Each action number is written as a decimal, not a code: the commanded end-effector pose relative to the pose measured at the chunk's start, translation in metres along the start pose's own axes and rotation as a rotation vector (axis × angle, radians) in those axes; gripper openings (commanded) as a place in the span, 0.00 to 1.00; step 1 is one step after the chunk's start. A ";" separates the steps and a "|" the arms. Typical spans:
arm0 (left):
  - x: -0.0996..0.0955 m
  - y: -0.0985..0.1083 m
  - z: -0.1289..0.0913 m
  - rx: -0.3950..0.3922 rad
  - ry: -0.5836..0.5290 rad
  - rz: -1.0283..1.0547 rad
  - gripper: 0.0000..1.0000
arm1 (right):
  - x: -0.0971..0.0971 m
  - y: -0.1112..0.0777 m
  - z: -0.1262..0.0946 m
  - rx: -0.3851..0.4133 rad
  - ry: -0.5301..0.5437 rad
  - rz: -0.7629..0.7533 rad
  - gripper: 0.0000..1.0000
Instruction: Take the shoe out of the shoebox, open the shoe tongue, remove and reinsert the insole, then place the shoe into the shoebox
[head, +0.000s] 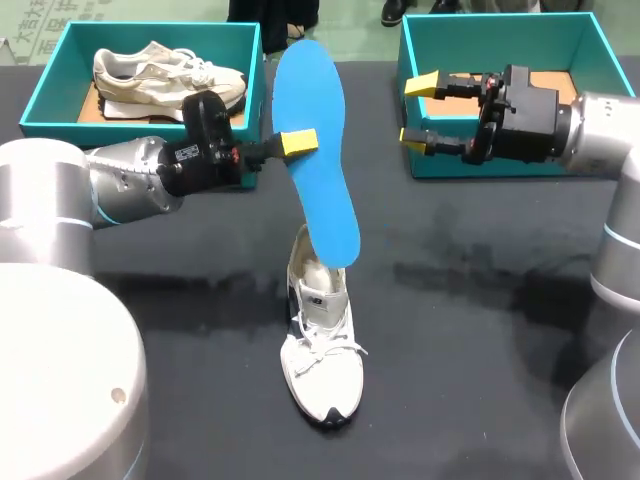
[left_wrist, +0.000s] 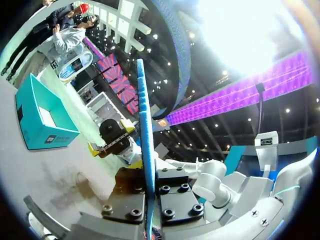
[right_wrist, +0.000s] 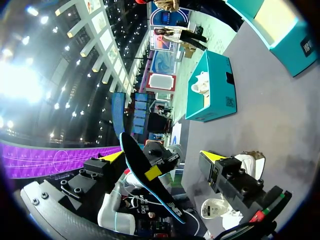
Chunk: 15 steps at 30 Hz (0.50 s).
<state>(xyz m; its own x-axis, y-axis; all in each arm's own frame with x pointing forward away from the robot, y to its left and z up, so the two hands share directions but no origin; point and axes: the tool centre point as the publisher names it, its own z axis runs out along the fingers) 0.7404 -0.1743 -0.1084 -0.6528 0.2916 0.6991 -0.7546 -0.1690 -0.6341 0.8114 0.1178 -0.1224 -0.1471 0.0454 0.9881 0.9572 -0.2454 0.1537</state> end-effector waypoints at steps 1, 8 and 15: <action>-0.001 -0.004 -0.002 -0.030 0.004 -0.002 0.00 | 0.000 -0.001 0.001 -0.001 -0.002 0.000 1.00; -0.004 0.000 -0.006 0.024 0.012 -0.226 0.00 | 0.000 -0.001 0.001 -0.001 -0.002 0.000 1.00; -0.011 0.001 -0.010 0.047 -0.064 -0.421 0.00 | 0.000 -0.001 0.001 -0.001 -0.002 0.000 1.00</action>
<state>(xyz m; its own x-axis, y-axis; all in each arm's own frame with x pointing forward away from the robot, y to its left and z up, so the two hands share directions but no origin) 0.7500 -0.1664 -0.1208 -0.3595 0.3160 0.8780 -0.9330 -0.1054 -0.3441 0.8116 0.1177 -0.1227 -0.1478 0.0438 0.9880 0.9570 -0.2459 0.1541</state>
